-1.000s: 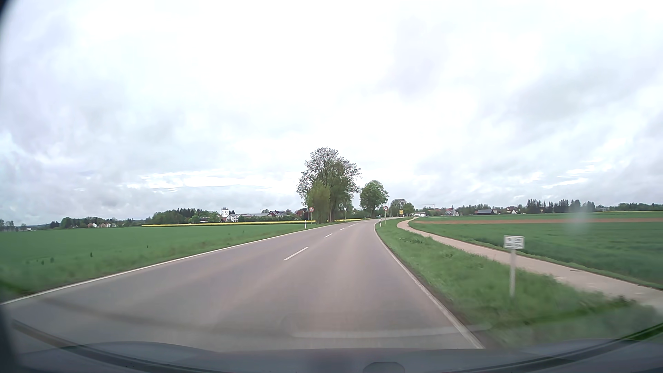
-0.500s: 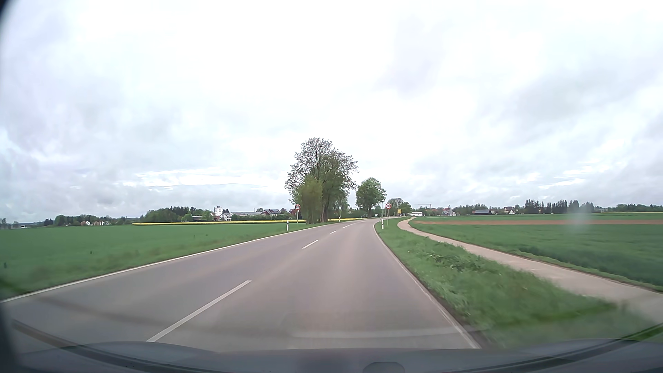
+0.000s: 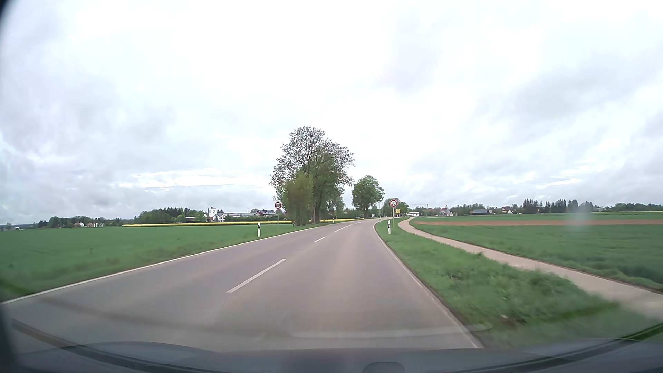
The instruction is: Follow the waypoints while adhering to traffic rules and regulations
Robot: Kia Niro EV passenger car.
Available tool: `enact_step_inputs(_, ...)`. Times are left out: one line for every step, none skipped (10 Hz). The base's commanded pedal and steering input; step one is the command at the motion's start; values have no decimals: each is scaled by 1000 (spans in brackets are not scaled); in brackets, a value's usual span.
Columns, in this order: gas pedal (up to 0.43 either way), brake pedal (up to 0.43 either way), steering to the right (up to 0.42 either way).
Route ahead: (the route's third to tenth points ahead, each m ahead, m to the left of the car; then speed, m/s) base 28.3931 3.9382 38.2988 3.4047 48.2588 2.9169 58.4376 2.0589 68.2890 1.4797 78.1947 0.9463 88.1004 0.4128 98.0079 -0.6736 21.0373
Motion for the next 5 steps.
enact_step_inputs(240, 0, 6)
enact_step_inputs(240, 0, 7)
enact_step_inputs(240, 0, 6)
enact_step_inputs(240, 0, 6)
enact_step_inputs(240, 0, 6)
